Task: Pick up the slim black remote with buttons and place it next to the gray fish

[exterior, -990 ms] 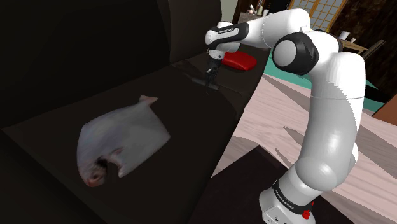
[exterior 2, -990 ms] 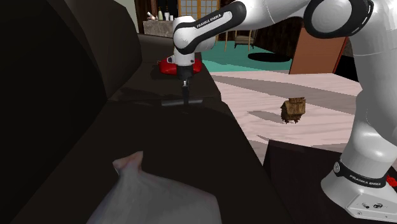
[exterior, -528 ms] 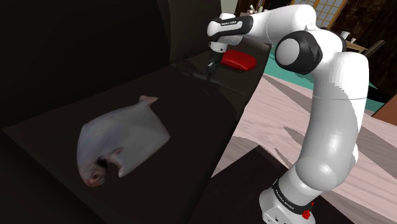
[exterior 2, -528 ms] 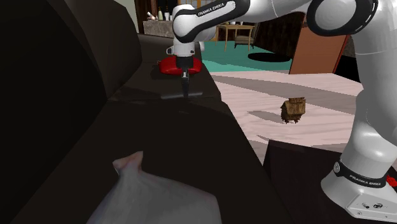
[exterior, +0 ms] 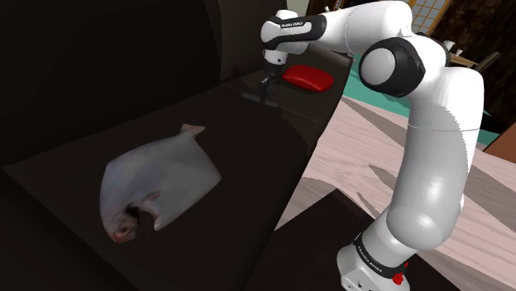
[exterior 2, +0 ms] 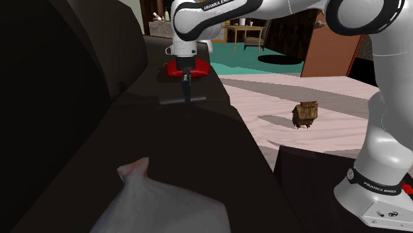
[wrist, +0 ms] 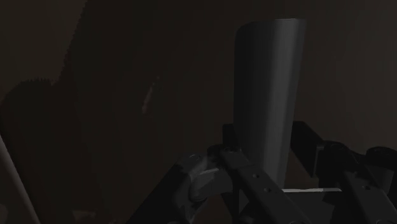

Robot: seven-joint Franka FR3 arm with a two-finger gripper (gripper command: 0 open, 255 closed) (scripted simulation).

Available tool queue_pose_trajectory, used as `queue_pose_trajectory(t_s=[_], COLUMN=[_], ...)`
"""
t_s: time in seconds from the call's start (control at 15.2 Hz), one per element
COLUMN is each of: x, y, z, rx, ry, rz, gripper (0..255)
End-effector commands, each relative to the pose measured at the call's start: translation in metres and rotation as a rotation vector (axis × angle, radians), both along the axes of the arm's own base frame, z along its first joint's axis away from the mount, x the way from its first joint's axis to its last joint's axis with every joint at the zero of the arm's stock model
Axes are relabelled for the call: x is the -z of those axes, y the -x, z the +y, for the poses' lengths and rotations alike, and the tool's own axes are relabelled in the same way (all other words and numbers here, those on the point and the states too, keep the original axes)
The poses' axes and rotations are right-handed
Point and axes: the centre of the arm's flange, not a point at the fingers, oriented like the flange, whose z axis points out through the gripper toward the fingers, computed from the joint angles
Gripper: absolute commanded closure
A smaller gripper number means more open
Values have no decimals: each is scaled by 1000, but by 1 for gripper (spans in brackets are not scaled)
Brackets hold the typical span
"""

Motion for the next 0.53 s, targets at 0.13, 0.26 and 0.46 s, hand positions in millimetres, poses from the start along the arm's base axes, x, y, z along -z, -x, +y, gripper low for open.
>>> queue_pose_trajectory(t_s=[0.13, 0.26, 0.46], x=[-2, -2, -2], y=[2, 1, 0], z=[53, 79, 119], rx=[1, 1, 1], ry=[0, 0, 0], rz=[0, 0, 0], gripper=[255, 255, 255])
